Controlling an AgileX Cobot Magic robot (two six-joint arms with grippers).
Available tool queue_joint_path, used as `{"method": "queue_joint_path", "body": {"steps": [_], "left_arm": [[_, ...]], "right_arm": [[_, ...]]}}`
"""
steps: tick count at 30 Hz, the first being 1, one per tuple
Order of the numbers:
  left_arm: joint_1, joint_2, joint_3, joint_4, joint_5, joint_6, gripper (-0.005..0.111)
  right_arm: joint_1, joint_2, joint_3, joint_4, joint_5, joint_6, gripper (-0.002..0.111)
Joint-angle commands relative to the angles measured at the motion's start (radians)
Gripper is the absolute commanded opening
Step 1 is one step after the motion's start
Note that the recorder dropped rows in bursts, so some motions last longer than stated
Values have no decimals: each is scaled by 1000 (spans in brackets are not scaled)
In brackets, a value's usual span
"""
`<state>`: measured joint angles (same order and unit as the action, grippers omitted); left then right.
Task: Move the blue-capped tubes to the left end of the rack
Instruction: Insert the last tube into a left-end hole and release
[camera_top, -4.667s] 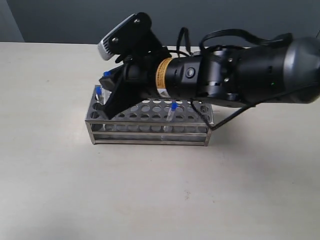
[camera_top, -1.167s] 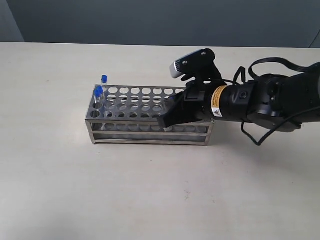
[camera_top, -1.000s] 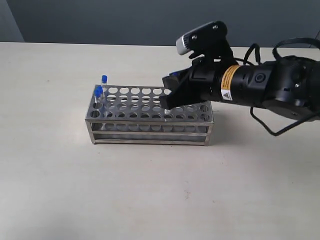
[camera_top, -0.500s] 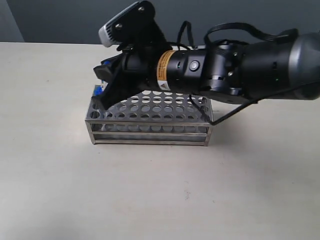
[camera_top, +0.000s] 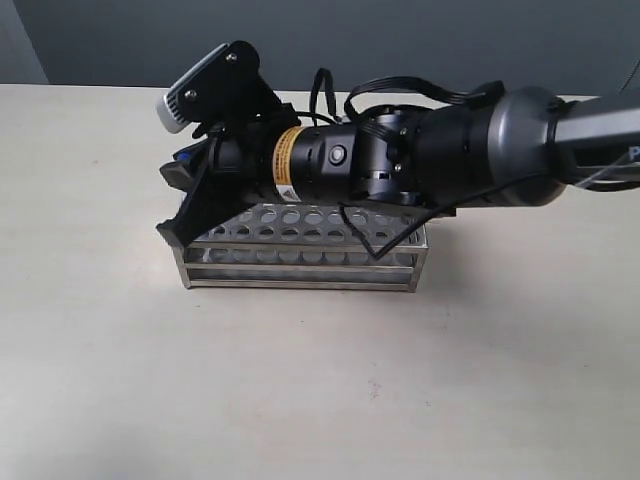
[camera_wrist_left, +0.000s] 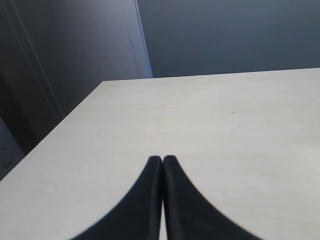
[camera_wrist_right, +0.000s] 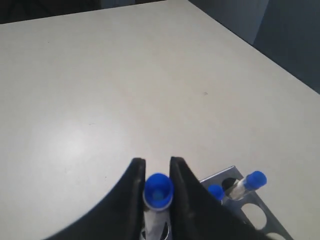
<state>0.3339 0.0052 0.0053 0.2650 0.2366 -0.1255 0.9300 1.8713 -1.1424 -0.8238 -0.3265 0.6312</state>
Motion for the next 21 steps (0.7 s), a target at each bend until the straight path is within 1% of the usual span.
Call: {"method": "queue_joint_path", "body": {"steps": [1,11,17,21], "left_arm": [[-7,-5,-5,0,-2,-2,1],[-7,-5,-5,0,-2,-2,1],[-7,-5,-5,0,-2,-2,1],[-7,-5,-5,0,-2,-2,1]], "right_arm": [[1,25,-5,-5,-11,-1,0],[2,77,-8,-5,-27,-1,0],[2,113,-8,-3,-111,-1,1],[2,126,-8,-3,-113,-1,1]]}}
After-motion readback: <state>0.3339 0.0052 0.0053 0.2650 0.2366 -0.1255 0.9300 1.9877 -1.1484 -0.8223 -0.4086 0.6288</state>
